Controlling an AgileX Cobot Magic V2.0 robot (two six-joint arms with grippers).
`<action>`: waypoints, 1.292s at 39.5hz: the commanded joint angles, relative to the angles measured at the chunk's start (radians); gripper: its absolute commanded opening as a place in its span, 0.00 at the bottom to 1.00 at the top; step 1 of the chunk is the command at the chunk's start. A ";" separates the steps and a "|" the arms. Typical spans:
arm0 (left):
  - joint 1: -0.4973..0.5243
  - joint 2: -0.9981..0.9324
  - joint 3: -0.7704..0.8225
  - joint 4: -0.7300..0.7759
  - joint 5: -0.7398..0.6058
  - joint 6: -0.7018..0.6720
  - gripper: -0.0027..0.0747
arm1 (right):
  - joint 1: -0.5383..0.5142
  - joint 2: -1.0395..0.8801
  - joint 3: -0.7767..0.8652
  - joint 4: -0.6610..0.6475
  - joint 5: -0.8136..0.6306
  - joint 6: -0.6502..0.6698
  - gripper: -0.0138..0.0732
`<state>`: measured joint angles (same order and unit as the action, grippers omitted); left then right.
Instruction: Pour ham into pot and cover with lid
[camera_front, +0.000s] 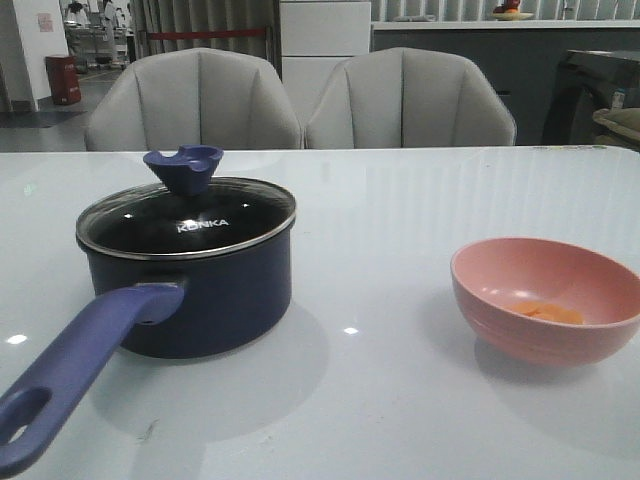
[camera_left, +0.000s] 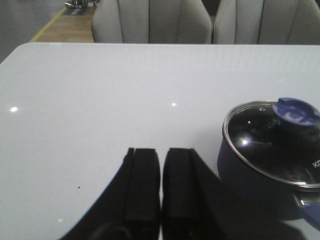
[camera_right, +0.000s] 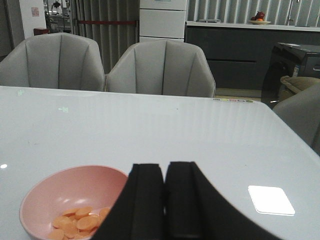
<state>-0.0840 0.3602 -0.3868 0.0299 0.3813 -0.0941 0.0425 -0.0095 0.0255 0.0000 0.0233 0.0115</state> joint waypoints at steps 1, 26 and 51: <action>-0.006 0.025 -0.036 -0.011 -0.044 -0.006 0.20 | -0.005 -0.019 0.011 0.000 -0.085 -0.003 0.32; -0.030 0.083 -0.062 -0.048 -0.059 -0.006 0.82 | -0.005 -0.019 0.011 0.000 -0.085 -0.003 0.32; -0.258 0.712 -0.617 -0.073 0.220 0.003 0.90 | -0.005 -0.019 0.011 0.000 -0.085 -0.003 0.32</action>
<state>-0.3068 1.0076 -0.9161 -0.0344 0.6211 -0.0906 0.0425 -0.0095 0.0255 0.0000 0.0233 0.0115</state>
